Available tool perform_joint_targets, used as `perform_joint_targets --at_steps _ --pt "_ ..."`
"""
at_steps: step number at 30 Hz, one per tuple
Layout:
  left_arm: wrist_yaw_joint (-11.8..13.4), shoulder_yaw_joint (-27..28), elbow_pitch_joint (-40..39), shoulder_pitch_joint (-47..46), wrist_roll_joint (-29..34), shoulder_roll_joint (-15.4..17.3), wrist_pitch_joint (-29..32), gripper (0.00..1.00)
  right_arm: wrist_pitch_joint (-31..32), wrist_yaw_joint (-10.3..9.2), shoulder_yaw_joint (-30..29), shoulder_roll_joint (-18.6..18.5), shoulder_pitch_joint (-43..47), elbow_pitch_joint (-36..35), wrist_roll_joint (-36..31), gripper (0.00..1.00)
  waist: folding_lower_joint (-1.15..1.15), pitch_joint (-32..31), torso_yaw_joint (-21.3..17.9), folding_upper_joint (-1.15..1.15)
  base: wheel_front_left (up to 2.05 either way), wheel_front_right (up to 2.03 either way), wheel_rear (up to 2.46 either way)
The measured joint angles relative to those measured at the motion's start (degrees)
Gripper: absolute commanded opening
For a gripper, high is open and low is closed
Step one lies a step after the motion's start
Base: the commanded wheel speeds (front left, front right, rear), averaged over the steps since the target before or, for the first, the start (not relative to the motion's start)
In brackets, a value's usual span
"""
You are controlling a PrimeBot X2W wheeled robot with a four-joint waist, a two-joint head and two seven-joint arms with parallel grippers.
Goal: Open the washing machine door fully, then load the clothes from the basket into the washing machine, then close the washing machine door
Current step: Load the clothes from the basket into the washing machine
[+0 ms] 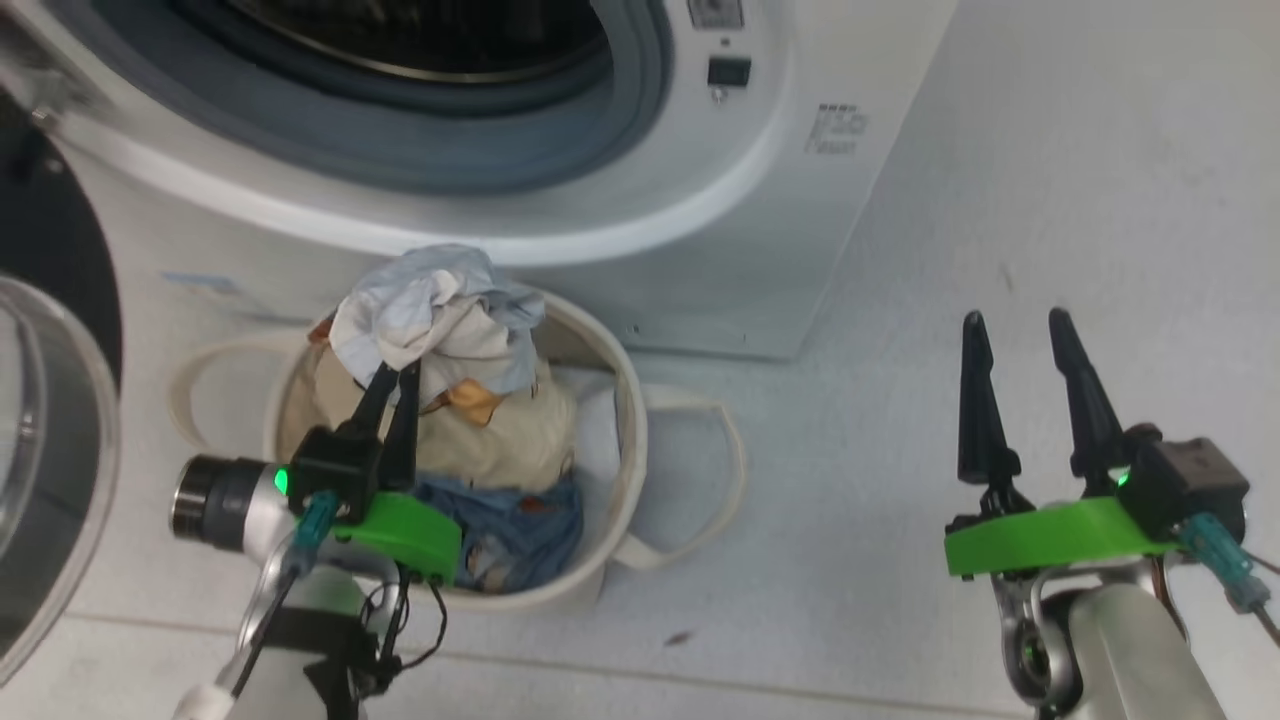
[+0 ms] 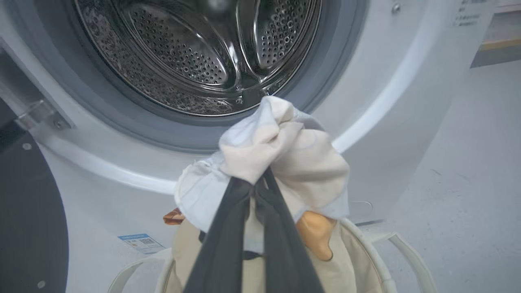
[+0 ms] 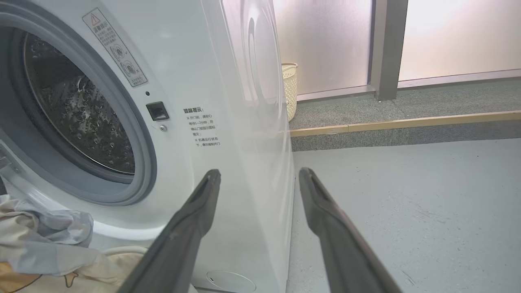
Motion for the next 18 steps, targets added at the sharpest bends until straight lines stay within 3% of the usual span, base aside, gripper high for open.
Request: perform_joint_targets --at_steps 12,18 --pt "-0.18 3.48 -16.9 17.67 0.05 -0.48 -0.01 0.0 0.0 0.0 -2.03 0.21 8.83 1.12 2.57 1.0 0.0 -15.86 1.07 0.0 0.0 0.0 0.0" --pt "-0.44 7.23 -21.81 22.31 -0.11 -2.09 -0.01 0.0 0.0 0.0 -2.26 0.31 12.45 0.86 3.15 1.0 -0.01 -19.81 0.3 0.0 0.0 0.0 0.0"
